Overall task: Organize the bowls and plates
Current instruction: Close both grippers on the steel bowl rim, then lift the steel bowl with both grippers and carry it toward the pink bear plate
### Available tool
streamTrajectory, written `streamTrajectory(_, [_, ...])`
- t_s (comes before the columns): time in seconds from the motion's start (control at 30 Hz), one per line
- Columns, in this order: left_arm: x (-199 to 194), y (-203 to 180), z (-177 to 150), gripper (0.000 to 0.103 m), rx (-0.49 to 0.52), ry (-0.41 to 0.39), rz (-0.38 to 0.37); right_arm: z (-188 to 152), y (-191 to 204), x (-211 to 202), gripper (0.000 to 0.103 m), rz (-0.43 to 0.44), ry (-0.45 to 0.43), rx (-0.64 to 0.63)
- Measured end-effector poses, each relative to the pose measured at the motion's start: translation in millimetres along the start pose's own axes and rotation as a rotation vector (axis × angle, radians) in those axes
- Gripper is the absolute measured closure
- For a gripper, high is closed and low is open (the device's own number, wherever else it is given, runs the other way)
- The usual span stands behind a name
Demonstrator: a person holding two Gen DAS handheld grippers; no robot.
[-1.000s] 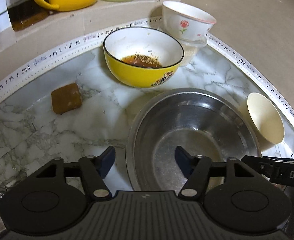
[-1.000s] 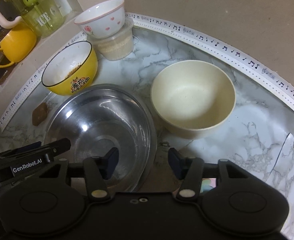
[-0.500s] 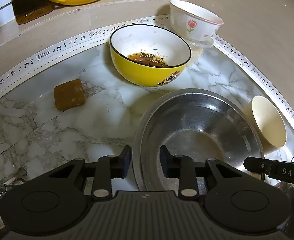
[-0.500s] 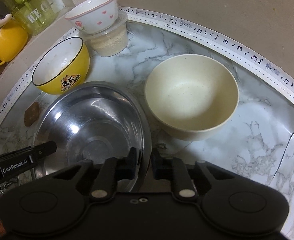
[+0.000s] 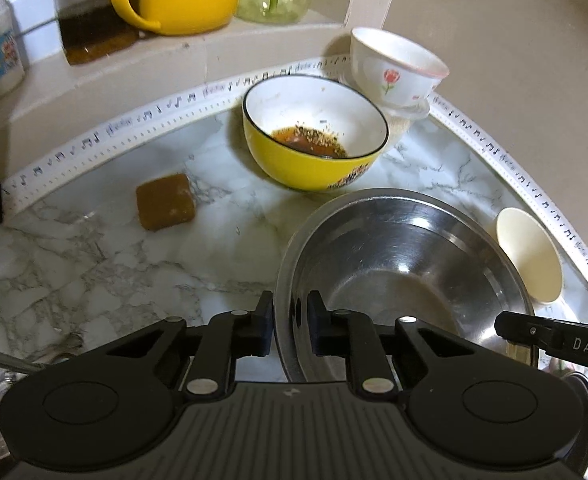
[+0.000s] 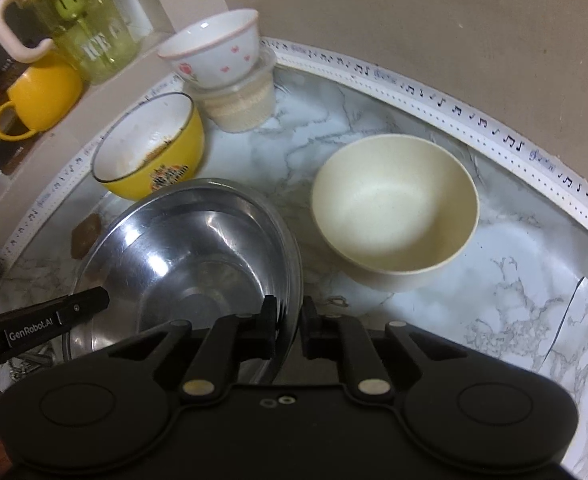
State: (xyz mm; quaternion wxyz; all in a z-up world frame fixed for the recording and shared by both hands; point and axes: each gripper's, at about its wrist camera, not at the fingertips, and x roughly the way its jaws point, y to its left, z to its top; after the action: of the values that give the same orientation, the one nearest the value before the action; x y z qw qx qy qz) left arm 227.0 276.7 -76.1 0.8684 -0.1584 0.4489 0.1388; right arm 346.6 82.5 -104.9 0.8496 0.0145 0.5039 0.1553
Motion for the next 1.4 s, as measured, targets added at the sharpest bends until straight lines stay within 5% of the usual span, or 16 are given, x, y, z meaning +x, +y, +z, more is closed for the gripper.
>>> streamTrajectory(0.63, [-90,-42,-4,0.086,0.104,-0.088,-0.092,-16,-14,-105,0.09,0.029,-0.114,0.029])
streamTrajectory(0.97, [-118,-111,-21,0.086,0.214,-0.104,-0.19,-43,-67,-164,0.09,-0.03,-0.18,0.12])
streamTrajectory(1.4, [-100,-227,-69,0.086,0.41,-0.024,-0.31,-95,-165,-210,0.09,-0.147,-0.245,0.255])
